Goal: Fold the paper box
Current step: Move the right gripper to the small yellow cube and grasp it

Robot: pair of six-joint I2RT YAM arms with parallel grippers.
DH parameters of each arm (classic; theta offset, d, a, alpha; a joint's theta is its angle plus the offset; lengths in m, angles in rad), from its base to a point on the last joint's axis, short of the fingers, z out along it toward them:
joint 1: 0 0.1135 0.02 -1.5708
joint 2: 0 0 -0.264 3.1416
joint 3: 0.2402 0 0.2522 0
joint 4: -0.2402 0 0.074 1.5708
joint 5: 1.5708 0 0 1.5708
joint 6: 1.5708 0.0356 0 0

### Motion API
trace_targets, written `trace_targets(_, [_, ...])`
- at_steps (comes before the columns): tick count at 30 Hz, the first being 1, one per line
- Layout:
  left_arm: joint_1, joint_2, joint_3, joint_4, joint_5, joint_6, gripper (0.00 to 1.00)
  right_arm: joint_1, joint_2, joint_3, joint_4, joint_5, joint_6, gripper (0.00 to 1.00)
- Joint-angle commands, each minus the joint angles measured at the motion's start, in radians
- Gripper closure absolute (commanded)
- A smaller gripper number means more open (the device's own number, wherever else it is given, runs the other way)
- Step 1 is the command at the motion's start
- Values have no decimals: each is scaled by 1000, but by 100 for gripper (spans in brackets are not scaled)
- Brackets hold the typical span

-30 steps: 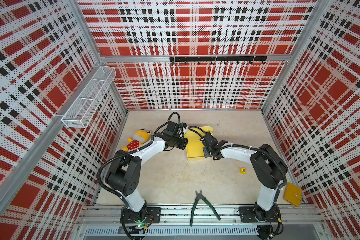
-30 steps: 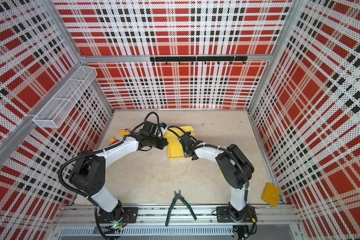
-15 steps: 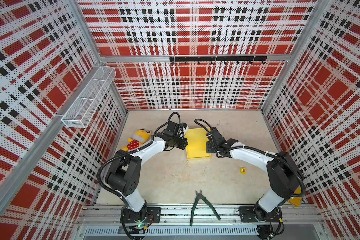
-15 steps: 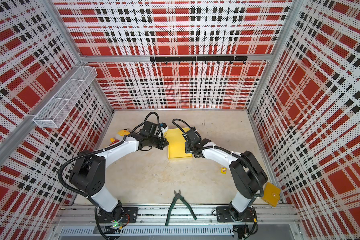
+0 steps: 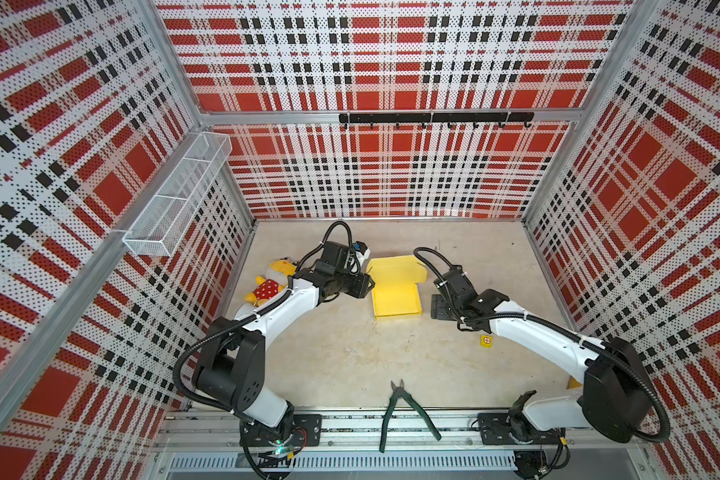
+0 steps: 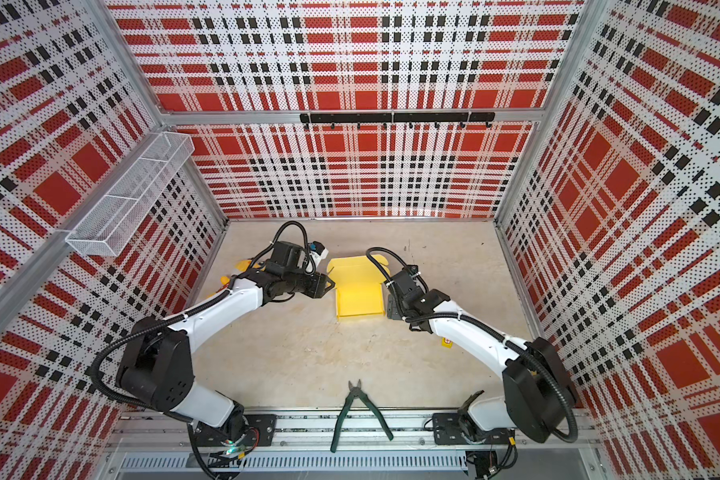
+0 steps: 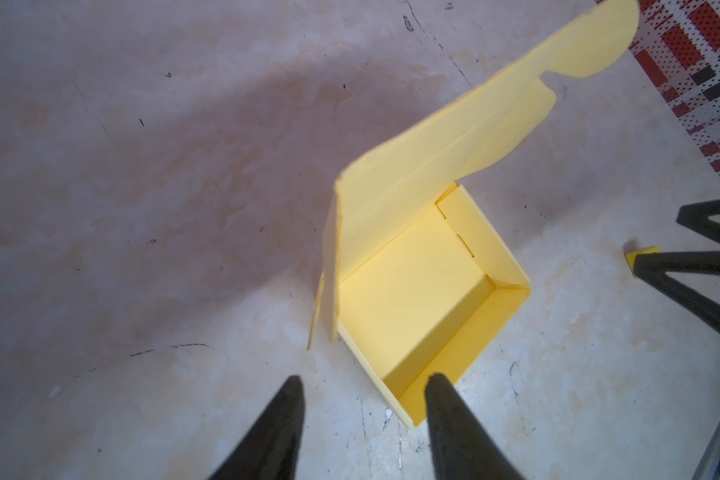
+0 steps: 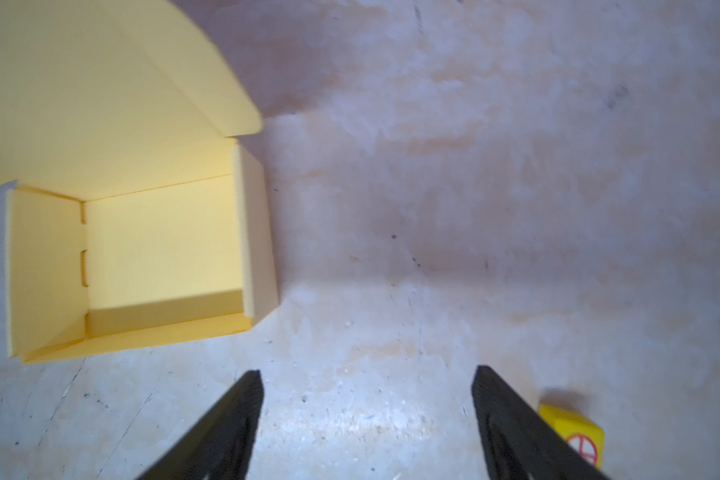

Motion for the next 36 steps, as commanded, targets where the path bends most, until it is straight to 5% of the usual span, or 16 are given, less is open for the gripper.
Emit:
trace_targets(1, [35, -34, -21, 28, 26, 26, 39, -29, -58, -47, -122, 60, 98, 5])
trace_targets(6, [106, -53, -41, 43, 62, 24, 25, -104, -145, -149, -144, -5, 168, 0])
trace_targets(14, [218, -70, -63, 52, 110, 14, 7, -227, -208, -252, -146, -110, 189, 11])
trace_targets(36, [241, -74, -65, 57, 104, 15, 2, -370, -67, -279, 19, -244, 43, 51])
